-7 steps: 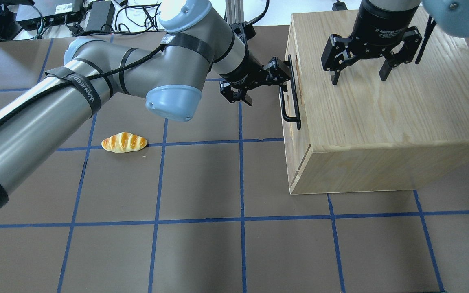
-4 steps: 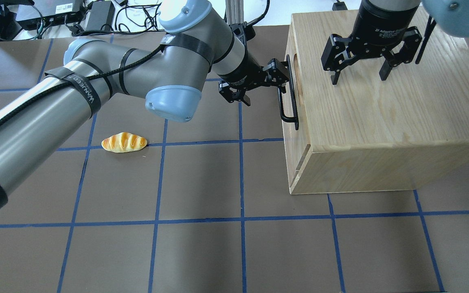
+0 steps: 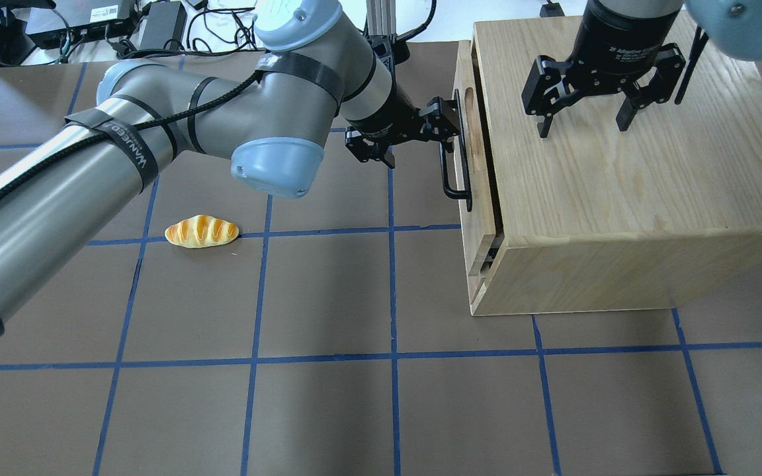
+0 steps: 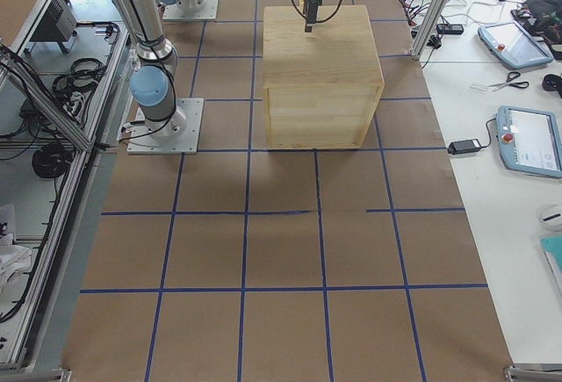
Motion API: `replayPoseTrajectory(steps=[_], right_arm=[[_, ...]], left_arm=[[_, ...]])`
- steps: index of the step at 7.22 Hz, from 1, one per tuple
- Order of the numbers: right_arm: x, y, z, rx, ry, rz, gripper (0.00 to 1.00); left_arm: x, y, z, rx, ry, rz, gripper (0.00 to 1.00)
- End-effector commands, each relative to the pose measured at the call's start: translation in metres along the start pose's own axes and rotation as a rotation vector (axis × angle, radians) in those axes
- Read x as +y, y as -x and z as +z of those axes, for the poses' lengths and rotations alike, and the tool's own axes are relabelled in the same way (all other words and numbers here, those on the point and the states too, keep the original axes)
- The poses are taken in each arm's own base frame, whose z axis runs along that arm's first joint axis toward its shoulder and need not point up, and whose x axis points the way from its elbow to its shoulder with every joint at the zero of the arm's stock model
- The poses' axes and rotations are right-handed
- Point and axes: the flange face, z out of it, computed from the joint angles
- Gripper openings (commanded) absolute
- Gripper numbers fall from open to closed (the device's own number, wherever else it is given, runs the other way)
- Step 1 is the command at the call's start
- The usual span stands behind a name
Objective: Open upper drawer
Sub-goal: 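Pull the drawer handle away from the cabinet with the left gripper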
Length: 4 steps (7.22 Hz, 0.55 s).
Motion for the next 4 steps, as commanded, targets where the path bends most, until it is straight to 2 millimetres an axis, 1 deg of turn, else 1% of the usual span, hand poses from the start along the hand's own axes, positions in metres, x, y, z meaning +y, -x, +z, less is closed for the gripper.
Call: replayPoseTrajectory(steps=[1, 2, 3, 4], right_arm=[[0.000, 0.000, 0.000, 0.000, -0.001, -0.001, 1.00], [0.000, 0.000, 0.000, 0.000, -0.001, 0.000, 1.00], [0.000, 0.000, 0.000, 0.000, -0.001, -0.001, 1.00], [0.000, 0.000, 0.000, 0.000, -0.001, 0.000, 1.00]], left_arm=[[0.000, 0.008, 0.001, -0.032, 0.004, 0.007, 1.00], [-0.006, 0.021, -0.010, -0.068, -0.013, -0.002, 1.00], [-0.017, 0.046, -0.021, -0.081, -0.001, -0.031, 1.00], [-0.023, 0.065, -0.025, -0.092, 0.020, -0.010, 1.00]])
